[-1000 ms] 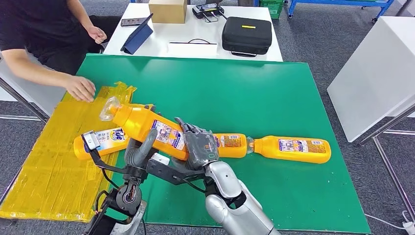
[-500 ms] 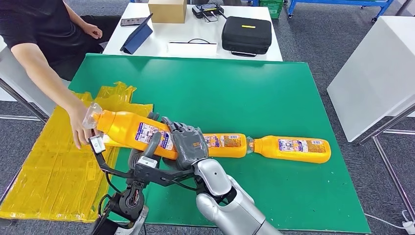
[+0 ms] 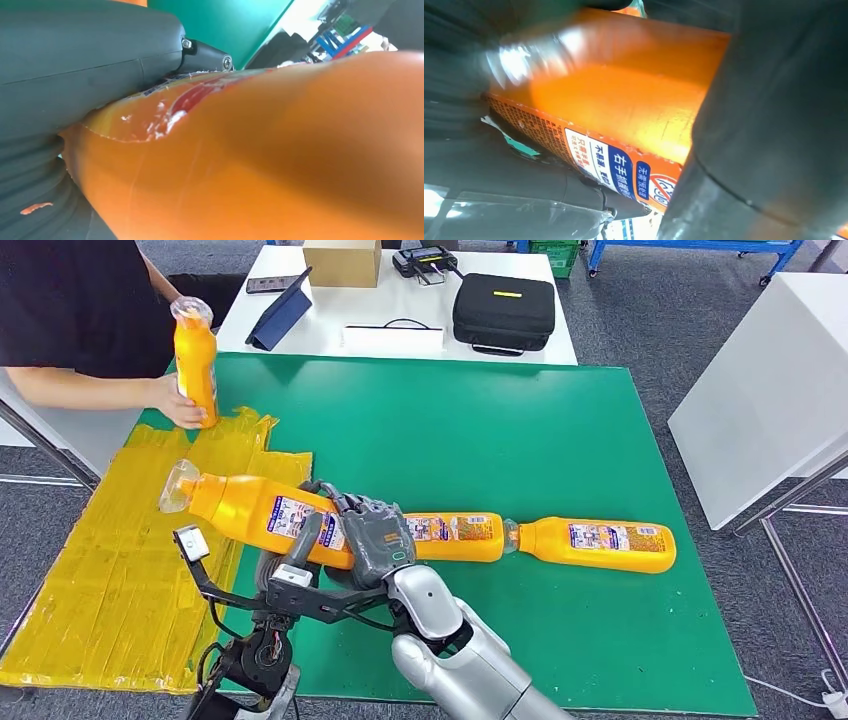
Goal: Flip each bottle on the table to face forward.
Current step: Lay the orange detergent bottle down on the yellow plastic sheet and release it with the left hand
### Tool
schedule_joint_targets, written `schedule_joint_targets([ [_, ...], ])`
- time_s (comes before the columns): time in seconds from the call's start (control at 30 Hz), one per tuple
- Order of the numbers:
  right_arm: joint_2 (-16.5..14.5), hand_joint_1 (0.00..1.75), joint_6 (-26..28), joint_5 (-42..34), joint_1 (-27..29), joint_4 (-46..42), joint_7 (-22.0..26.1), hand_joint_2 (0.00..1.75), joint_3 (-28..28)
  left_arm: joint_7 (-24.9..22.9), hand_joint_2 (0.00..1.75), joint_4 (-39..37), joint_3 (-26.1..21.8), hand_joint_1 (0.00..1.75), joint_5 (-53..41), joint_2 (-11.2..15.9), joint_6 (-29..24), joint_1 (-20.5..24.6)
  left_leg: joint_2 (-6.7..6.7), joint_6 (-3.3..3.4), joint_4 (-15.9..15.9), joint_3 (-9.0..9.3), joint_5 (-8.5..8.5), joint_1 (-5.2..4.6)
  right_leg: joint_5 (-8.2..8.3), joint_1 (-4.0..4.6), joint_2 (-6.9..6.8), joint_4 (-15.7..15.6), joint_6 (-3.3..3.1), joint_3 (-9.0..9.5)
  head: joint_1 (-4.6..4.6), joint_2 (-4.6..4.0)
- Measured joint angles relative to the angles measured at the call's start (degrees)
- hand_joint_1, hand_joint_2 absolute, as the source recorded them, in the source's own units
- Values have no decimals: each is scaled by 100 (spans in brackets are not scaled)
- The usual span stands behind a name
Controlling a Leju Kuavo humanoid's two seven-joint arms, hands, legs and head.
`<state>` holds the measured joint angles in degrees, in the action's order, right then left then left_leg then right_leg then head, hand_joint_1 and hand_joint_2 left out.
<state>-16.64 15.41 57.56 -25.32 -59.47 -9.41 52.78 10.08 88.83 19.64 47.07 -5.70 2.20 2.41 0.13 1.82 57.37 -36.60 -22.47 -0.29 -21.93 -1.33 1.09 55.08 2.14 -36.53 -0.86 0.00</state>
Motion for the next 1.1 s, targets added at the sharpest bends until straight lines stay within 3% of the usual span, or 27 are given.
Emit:
schedule_joint_targets([
  [0.03,-6,0,67,-43,8,63,17,175,10,30,175,3,-14,175,-44,1,-20,-14,-1,0,0,0,0,0,0,0,0,0,0,0,1,0],
  [0.17,17,0,377,-259,101,262,132,0,7,181,175,79,-99,175,-373,32,-110,-120,1,0,0,-1,-1,0,0,0,1,0,-1,-1,2,0],
  [0.5,365,0,265,-175,551,323,168,0,-886,599,175,716,-1138,175,-2248,114,-300,-214,-7,0,0,-6,0,0,1,0,-3,0,1,2,2,0],
  [0.67,426,0,79,-63,607,102,155,0,-1262,644,175,816,-1492,175,-2574,116,-410,-218,-6,0,0,-6,1,1,1,0,-3,1,0,3,2,0],
  [0.73,431,0,52,1,644,9,154,0,-1364,704,175,827,-1575,175,-3002,122,-648,-217,-5,0,0,-6,1,1,1,0,-3,1,0,3,2,0],
  [0.83,450,0,-95,126,684,-229,150,0,-1562,692,175,821,-1731,175,-4371,192,-1180,-206,-6,0,0,-6,1,1,1,0,-3,1,0,1,3,0],
  [0.97,493,0,-325,294,698,-676,176,175,-1848,588,175,751,-1908,175,-6041,299,-1623,-162,-6,0,0,-6,1,0,1,0,-3,1,-1,1,3,0],
  [1.1,520,0,-362,381,714,-1007,235,175,-2011,410,175,543,-1947,175,-7328,377,-2061,-72,-7,0,0,-6,1,0,1,-1,-4,1,0,1,2,0],
])
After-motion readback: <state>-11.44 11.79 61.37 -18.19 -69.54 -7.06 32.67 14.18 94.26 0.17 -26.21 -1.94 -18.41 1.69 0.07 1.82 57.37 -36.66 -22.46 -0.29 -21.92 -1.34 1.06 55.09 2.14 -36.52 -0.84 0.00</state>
